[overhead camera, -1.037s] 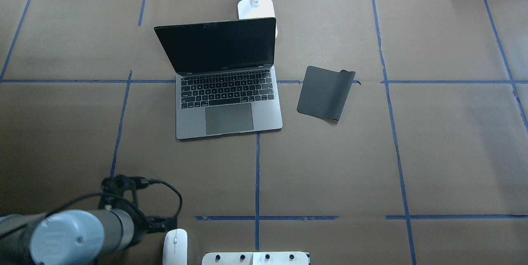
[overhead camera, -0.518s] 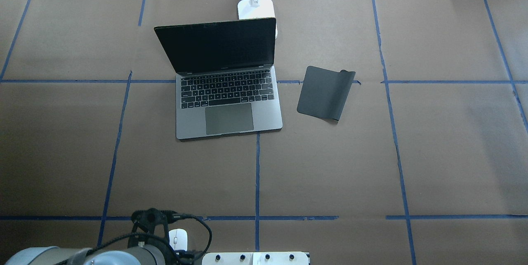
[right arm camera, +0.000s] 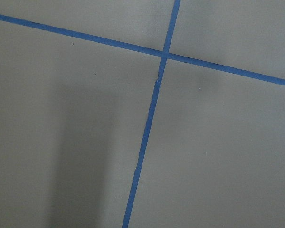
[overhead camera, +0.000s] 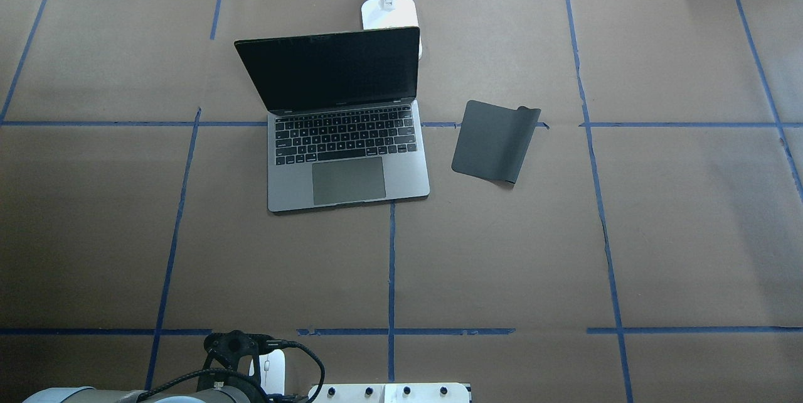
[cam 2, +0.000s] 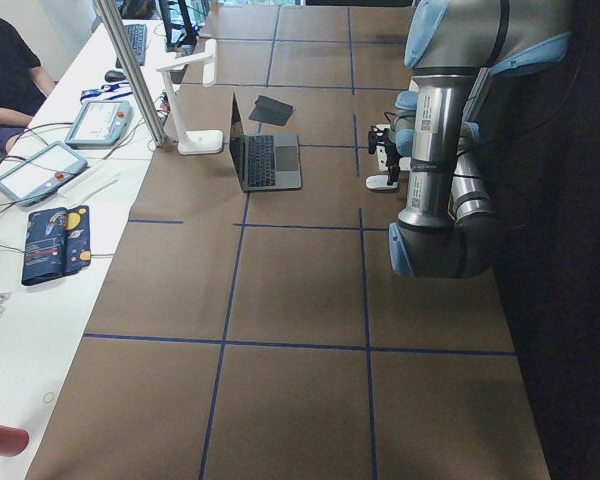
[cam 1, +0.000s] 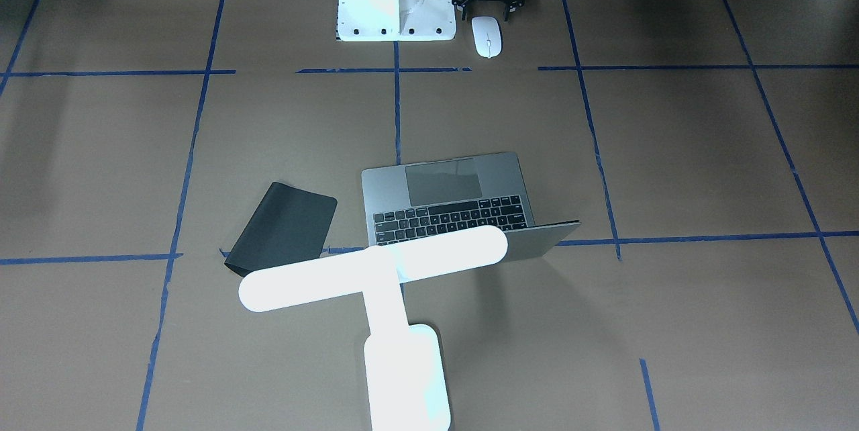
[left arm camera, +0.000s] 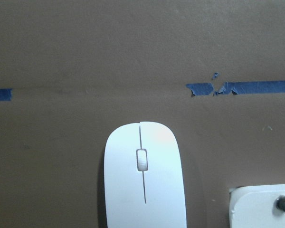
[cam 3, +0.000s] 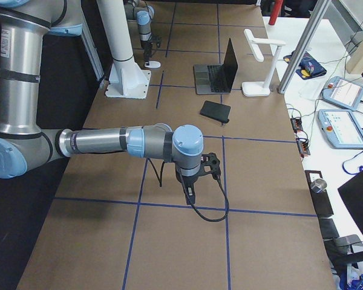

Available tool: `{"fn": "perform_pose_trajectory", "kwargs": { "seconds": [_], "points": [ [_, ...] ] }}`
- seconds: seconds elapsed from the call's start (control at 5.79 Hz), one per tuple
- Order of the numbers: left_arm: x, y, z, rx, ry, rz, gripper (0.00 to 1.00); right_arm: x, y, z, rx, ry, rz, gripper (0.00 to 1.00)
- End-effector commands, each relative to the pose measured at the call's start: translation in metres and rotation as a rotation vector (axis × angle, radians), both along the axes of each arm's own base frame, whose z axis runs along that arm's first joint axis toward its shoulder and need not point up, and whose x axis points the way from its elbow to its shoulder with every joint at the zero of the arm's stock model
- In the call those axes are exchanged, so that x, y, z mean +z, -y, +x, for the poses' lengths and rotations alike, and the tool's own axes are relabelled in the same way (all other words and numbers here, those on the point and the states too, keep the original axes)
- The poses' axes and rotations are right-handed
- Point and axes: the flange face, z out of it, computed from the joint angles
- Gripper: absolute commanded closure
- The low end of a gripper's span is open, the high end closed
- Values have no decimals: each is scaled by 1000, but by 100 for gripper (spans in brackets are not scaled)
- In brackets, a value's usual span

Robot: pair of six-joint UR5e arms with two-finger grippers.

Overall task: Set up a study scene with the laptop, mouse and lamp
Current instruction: 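Reach the left gripper down to the white mouse and grasp it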

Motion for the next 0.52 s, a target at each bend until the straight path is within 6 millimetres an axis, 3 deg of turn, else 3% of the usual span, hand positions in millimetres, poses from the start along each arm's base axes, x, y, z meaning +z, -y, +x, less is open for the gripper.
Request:
{"fn": "perform_pose_trajectory", "kwargs": {
  "seconds": [0.0, 0.35],
  "points": [
    [0, 13, -2, -27, 0, -2, 0, 0, 0, 0, 0, 2, 0, 0],
    [10, 13, 6, -29, 18, -2, 0, -1, 1, 0, 0, 5, 2, 0]
  ]
}}
